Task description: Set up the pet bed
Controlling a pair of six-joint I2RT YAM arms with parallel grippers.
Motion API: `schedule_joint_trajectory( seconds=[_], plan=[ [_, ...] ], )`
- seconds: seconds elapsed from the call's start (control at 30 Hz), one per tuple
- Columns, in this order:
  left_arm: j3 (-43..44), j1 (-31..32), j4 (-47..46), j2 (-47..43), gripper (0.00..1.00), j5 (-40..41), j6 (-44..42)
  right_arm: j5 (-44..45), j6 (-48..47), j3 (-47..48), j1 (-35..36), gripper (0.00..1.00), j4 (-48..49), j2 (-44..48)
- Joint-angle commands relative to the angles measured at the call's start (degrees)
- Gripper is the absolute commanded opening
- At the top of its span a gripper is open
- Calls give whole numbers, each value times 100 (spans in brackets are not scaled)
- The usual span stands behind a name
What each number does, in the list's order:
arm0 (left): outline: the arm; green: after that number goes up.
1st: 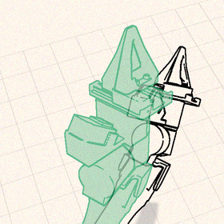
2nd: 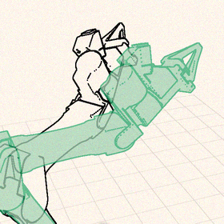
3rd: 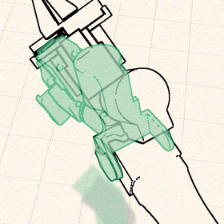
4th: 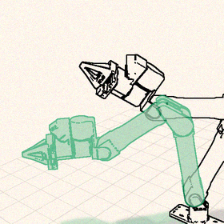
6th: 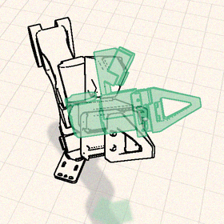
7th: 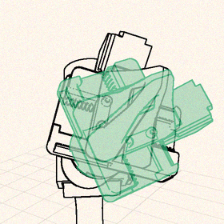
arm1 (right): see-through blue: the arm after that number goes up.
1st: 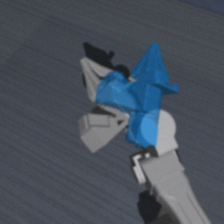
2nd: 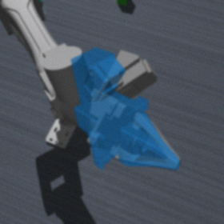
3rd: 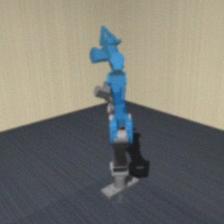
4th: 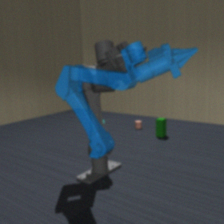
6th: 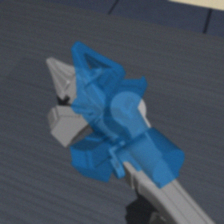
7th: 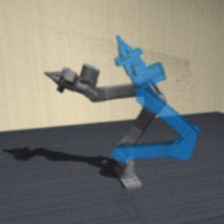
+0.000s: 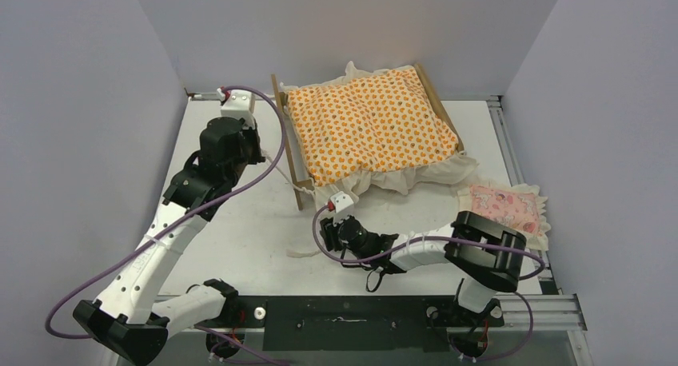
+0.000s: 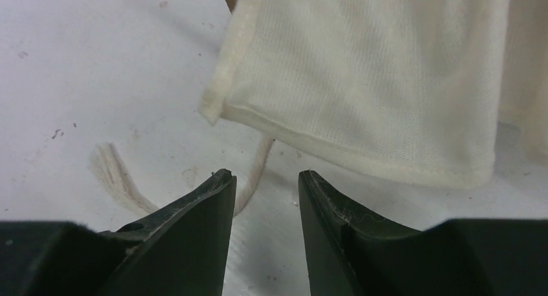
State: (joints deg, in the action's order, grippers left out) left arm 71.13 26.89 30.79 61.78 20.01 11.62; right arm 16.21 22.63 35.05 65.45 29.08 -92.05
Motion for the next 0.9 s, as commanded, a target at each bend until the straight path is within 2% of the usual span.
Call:
schedule_joint_trajectory(
  seconds=[0.0,0.13,0.27,0.33,0.43,0.47,0.7,0.87],
  plan=[
    [337,-25,-32,-130,0,123,-79,293,457,172,4,44,1009,-397],
    [340,-26,-52,-124,0,101,-98,157,486,437,-70,55,1467,-971],
    [347,-26,-48,-107,0,89,-89,163,467,926,-186,56,1524,-1466],
    [386,-34,-44,-115,0,124,-102,260,470,1073,-253,49,1517,-1655],
    [563,-40,-39,-99,0,263,-189,329,512,1055,-317,12,1383,-1746],
    [693,-43,-29,-78,0,307,-242,305,543,990,-329,6,1324,-1701],
    [1207,-116,-112,244,0,795,-608,113,835,152,-305,5,992,-1297],
    [1430,-293,-246,489,0,942,-618,135,937,50,-335,5,574,-1225]
  ],
)
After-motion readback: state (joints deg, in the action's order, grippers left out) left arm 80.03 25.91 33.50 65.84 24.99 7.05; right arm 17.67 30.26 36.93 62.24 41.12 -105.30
